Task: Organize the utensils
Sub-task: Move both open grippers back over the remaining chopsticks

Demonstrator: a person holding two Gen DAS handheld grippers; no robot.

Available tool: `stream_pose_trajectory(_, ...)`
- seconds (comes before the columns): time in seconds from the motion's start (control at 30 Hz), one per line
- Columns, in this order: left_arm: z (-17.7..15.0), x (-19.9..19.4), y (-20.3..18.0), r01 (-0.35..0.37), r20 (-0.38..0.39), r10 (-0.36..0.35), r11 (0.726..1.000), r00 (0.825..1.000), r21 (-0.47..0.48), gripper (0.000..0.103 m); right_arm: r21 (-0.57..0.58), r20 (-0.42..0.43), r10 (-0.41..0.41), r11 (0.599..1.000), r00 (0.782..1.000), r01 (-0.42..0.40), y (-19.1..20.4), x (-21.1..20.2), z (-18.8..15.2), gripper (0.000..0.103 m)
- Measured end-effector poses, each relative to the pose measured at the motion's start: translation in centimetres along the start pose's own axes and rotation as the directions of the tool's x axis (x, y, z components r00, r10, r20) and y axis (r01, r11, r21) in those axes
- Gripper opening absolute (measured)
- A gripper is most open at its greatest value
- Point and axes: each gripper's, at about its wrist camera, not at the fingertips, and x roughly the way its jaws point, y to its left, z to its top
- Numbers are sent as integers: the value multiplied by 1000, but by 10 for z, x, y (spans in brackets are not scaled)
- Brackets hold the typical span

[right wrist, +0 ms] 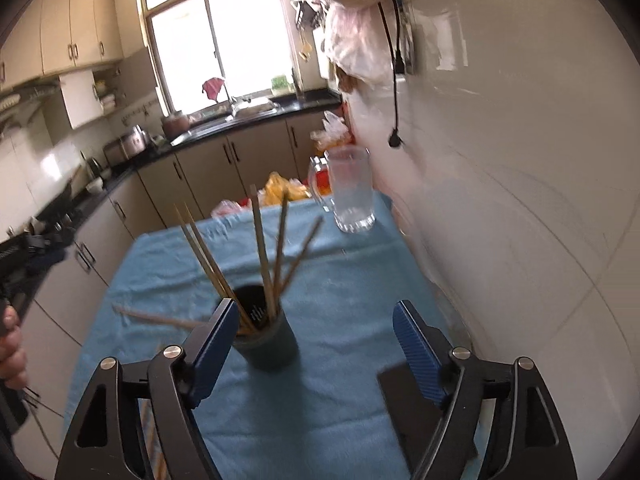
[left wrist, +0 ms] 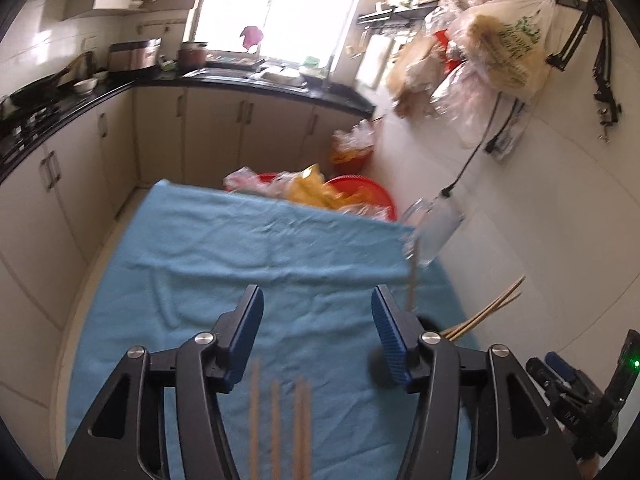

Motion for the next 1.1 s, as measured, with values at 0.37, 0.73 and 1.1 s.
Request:
stream_pose_trajectory(0.37, -89, -4, 56, -112, -140, 99, 990, 985, -90, 56, -56, -220, 178, 979, 959, -195, 51, 29, -62, 86)
stream_pose_trajectory(0.73, -140, -8, 78, -200, -246, 189, 980, 951, -21, 56, -106, -381, 225, 953, 897, -285, 108, 63, -93, 86)
stream_pose_trajectory(1.1, -154, -26, 117, -213, -256, 210, 977, 944, 15, 56, 9, -549, 240, 959, 800, -282, 151, 132, -113, 28)
